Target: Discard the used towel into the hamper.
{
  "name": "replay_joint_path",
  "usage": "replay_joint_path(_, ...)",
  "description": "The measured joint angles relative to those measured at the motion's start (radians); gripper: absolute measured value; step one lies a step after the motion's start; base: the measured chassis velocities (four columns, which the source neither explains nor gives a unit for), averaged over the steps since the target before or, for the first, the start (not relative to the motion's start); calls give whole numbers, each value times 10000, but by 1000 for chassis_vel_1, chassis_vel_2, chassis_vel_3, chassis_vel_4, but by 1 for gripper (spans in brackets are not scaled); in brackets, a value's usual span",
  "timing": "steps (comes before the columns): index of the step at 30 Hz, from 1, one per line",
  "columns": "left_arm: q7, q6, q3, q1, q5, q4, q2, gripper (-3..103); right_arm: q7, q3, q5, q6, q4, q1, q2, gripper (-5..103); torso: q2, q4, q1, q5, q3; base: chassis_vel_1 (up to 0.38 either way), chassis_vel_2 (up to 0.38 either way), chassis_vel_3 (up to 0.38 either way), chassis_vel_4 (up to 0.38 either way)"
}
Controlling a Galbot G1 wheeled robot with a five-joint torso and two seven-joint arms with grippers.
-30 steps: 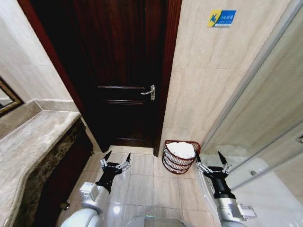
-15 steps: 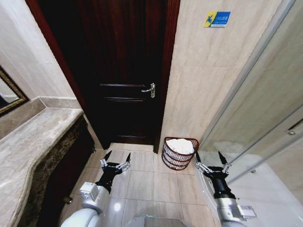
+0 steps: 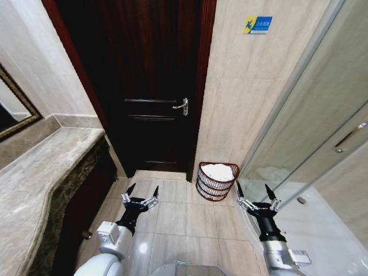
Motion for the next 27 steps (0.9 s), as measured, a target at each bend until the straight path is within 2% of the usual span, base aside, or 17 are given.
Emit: replay_joint_path(27, 0, 0, 0, 0, 0, 0, 1, 100, 0, 0, 0, 0, 0, 0, 0, 100, 0, -2, -1, 0, 0, 105, -105, -106, 105)
